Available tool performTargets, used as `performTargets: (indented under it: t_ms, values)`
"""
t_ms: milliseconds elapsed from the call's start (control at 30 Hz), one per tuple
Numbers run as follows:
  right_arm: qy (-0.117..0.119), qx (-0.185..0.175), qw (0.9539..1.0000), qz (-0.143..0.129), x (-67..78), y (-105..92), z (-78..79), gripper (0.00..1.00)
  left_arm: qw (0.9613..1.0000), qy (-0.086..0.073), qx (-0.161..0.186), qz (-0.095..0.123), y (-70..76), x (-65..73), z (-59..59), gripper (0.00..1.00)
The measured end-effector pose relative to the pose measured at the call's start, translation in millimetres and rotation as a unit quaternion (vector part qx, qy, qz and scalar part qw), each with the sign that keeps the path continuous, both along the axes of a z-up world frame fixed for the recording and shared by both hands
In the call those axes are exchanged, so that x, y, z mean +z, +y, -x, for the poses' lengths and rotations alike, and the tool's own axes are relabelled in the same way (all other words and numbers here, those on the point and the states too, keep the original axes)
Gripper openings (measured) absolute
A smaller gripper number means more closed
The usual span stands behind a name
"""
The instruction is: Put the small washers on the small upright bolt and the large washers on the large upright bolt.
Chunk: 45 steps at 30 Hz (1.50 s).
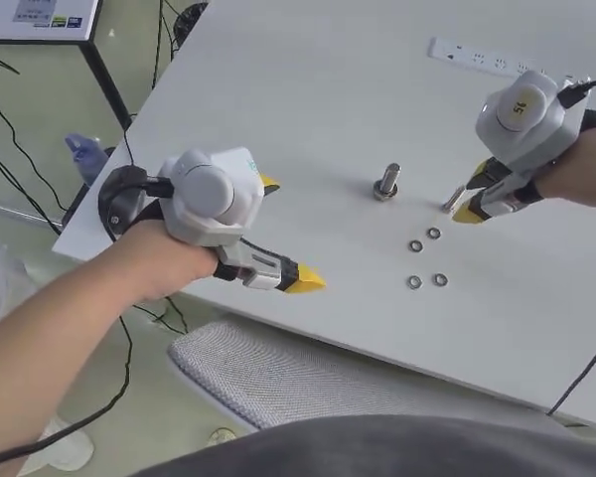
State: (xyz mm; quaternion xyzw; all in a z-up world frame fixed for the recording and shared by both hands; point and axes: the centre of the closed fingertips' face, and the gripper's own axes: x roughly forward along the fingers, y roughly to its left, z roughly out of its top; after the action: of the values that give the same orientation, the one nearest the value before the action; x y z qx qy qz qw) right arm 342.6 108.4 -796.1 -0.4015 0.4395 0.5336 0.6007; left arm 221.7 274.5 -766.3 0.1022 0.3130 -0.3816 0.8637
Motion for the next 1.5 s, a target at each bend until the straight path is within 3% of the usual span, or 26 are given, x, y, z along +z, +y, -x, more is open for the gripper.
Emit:
performTargets:
  t_ms: [133,200,667,1200,1500]
  values:
    - [0.004,0.005,1.0,-0.003,-6.5,4.5,6.0,0.33,1.0,-0.002,0.001,0.0,-1.5,0.8,-1.2,0.87]
    - [-0.009,0.013,0.9998,-0.007,-6.9,7.7,6.6,0.31,1.0,-0.001,0.001,-0.001,-1.5,0.3,-1.4,0.87]
    - [0.004,0.009,0.9999,0.008,-30.0,10.6,16.7,0.3,1.0,0.001,0.002,-0.001,2.1,2.0,-5.5,0.87]
    - [0.017,0.004,0.9996,0.022,-62.2,5.1,15.4,0.27,1.0,0.008,0.001,0.0,1.4,-1.7,-5.2,0.87]
    - [0.016,0.004,0.9996,0.022,-64.9,5.0,11.5,0.26,1.0,0.006,-0.002,-0.006,1.5,-1.2,-7.8,0.86]
